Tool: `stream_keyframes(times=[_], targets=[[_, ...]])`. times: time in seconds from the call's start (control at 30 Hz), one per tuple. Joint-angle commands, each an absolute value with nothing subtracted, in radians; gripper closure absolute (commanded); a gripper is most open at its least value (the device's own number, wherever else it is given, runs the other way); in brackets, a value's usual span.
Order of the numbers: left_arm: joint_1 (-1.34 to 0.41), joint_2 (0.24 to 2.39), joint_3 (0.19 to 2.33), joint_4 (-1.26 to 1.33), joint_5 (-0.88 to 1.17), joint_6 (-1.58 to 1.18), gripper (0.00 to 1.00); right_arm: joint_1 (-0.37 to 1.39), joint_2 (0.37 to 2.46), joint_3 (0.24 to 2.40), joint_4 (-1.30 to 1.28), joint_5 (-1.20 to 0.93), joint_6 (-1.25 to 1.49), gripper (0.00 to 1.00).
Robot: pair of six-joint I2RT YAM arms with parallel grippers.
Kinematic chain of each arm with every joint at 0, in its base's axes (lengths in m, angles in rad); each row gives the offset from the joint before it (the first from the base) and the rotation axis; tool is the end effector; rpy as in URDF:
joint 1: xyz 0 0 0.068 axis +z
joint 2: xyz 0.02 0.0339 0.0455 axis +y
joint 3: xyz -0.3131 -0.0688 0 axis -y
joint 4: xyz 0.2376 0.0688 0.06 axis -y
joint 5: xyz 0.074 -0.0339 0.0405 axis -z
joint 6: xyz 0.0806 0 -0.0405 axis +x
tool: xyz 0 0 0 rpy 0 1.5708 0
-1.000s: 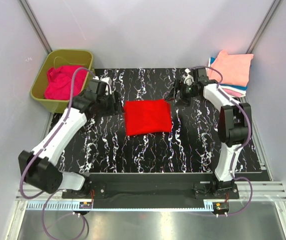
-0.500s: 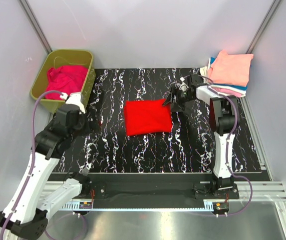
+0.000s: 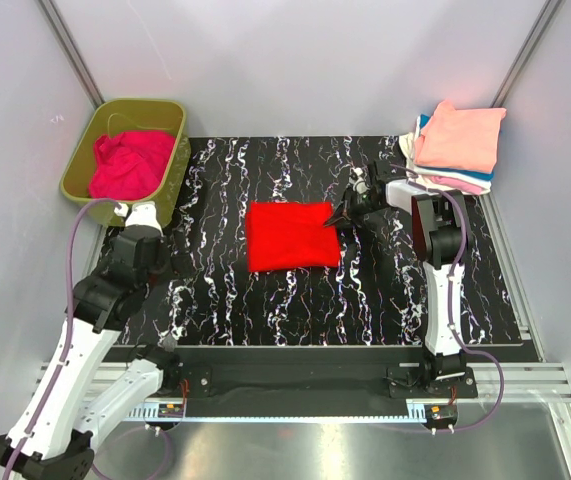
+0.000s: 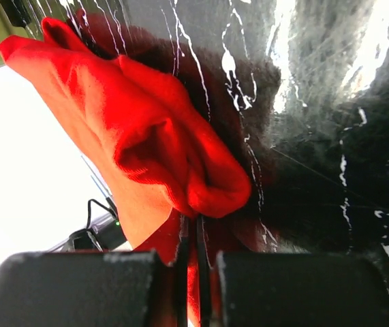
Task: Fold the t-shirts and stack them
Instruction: Neatly place the folded tshirt to the corner
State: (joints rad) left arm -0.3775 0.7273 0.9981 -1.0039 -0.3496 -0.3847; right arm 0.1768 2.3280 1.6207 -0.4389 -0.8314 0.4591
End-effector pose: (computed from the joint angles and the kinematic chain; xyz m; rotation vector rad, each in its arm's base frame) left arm 0.1127 -0.0150 0.3428 -0.1845 2.2431 -0.0037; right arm 0.4891 0.1479 0.1153 0.1258 2.7168 1.3177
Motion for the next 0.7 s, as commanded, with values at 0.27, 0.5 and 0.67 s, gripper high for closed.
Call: stream_keyframes(times=[0.27,0.5,0.67], targets=[[-0.373,0.71,1.172,-1.182,-0.456,-0.415,0.01,0.166,2.247,1.844,-0.742,-0.522,0.295,1.0],[-0.373,0.732,1.341,-1.305,-0.502,-0.374,0.01,0.124,2.195,1.968,-0.836,-0.355,0.252,1.0],[-0.373,0.716,1.309,-1.358,-0.592,-0.438,0.01,0.098,2.203,2.091,-0.882,-0.307,0.226,1.0]])
